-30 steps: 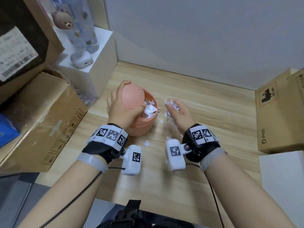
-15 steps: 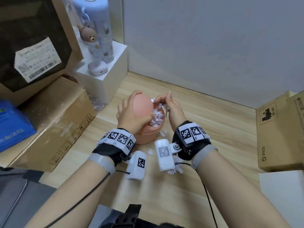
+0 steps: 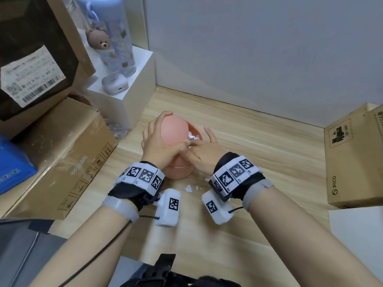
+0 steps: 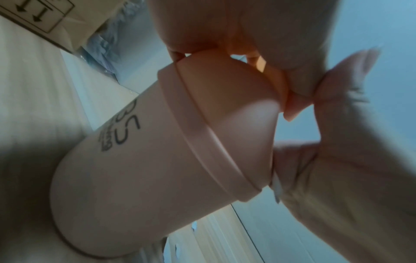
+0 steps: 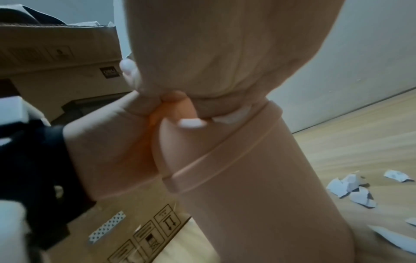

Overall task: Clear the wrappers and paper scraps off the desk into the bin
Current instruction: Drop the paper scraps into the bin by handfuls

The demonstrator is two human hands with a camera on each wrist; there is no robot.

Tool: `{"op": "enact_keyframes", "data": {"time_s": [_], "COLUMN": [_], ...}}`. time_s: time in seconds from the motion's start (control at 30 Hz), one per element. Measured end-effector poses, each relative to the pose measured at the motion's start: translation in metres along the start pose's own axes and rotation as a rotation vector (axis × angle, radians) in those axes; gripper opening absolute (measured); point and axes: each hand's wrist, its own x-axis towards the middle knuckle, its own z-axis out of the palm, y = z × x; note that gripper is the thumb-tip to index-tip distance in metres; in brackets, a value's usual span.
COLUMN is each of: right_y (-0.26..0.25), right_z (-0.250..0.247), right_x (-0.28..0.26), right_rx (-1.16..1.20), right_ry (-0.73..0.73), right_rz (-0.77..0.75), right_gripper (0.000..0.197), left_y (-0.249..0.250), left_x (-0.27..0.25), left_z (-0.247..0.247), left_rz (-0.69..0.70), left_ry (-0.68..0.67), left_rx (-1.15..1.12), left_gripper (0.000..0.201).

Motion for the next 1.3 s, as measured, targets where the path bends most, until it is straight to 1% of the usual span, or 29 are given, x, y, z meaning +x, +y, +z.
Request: {"op": "enact_keyframes", "data": {"time_s": [0.07, 0.1, 0.17, 0.23, 0.3, 0.33, 0.37, 0.43, 0.47, 0.53, 0.57, 0.6, 0.63, 0.7, 0.77, 0.87, 0.93, 0.97, 1.03, 1.1, 1.17, 1.23, 1.3], "right_y": [0.0, 0.001, 0.009, 0.022, 0.041, 0.048, 0.057, 0.077, 0.087, 0.099, 0.099, 0.096, 0.09, 0.073, 0.062, 0.068, 0.077, 0.079, 0.076, 0.068, 0.058, 0.048, 0.039], "right_z": [-0.007, -0.011, -0.018, -0.018, -0.007, 0.002, 0.015, 0.048, 0.065, 0.093, 0.104, 0.112, 0.118, 0.128, 0.13, 0.118, 0.107, 0.102, 0.095, 0.094, 0.1, 0.109, 0.114], "right_x": [-0.001, -0.002, -0.004, -0.009, -0.017, -0.024, -0.03, -0.044, -0.051, -0.064, -0.068, -0.069, -0.067, -0.057, -0.042, -0.011, 0.013, 0.023, 0.035, 0.032, 0.023, 0.018, 0.019], "right_rx": [0.023, 0.046, 0.164, 0.396, 0.639, 0.724, 0.785, 0.827, 0.797, 0.676, 0.627, 0.587, 0.548, 0.463, 0.435, 0.561, 0.618, 0.615, 0.671, 0.807, 0.826, 0.767, 0.684], "right_ry": [-0.004, 0.033, 0.194, 0.395, 0.528, 0.564, 0.575, 0.531, 0.483, 0.348, 0.289, 0.254, 0.238, 0.221, 0.213, 0.251, 0.226, 0.194, 0.184, 0.262, 0.363, 0.438, 0.408], "right_rz": [-0.011, -0.013, -0.004, 0.036, 0.129, 0.198, 0.279, 0.47, 0.58, 0.768, 0.826, 0.848, 0.828, 0.704, 0.602, 0.612, 0.626, 0.604, 0.479, 0.359, 0.355, 0.427, 0.5], "right_gripper": [0.106, 0.096, 0.079, 0.057, 0.04, 0.037, 0.036, 0.037, 0.043, 0.067, 0.075, 0.079, 0.08, 0.079, 0.08, 0.081, 0.079, 0.075, 0.063, 0.054, 0.047, 0.039, 0.034], "left_y": [0.0, -0.001, -0.003, -0.005, -0.008, -0.009, -0.01, -0.011, -0.011, -0.012, -0.013, -0.013, -0.013, -0.012, -0.012, -0.011, -0.009, -0.008, -0.005, -0.004, -0.004, -0.004, -0.004], "left_x": [0.0, 0.0, 0.001, 0.004, 0.007, 0.007, 0.008, 0.008, 0.008, 0.008, 0.008, 0.008, 0.009, 0.01, 0.012, 0.016, 0.018, 0.019, 0.02, 0.022, 0.023, 0.023, 0.023], "left_z": [-0.003, -0.004, -0.008, -0.012, -0.016, -0.019, -0.021, -0.021, -0.02, -0.018, -0.018, -0.017, -0.016, -0.014, -0.011, -0.006, -0.004, -0.003, -0.002, -0.001, 0.0, 0.0, 0.0], "left_rz": [0.002, -0.003, 0.001, 0.005, -0.006, -0.004, -0.003, -0.009, -0.012, -0.01, -0.006, -0.002, -0.002, -0.001, 0.002, 0.005, -0.003, -0.006, -0.013, -0.013, -0.017, -0.016, -0.009], "left_ry": [-0.013, -0.019, -0.008, 0.014, 0.032, 0.045, 0.052, 0.06, 0.067, 0.082, 0.09, 0.095, 0.094, 0.094, 0.101, 0.103, 0.099, 0.096, 0.088, 0.086, 0.085, 0.085, 0.086], "left_rx": [-0.001, -0.005, 0.003, 0.012, 0.014, 0.015, 0.014, -0.001, -0.011, -0.024, -0.028, -0.031, -0.032, -0.032, -0.025, -0.031, -0.035, -0.028, -0.012, -0.017, -0.023, -0.028, -0.026], "left_gripper": [0.07, 0.071, 0.074, 0.076, 0.079, 0.08, 0.08, 0.078, 0.077, 0.077, 0.076, 0.074, 0.072, 0.07, 0.07, 0.071, 0.072, 0.073, 0.074, 0.072, 0.069, 0.07, 0.071]}}
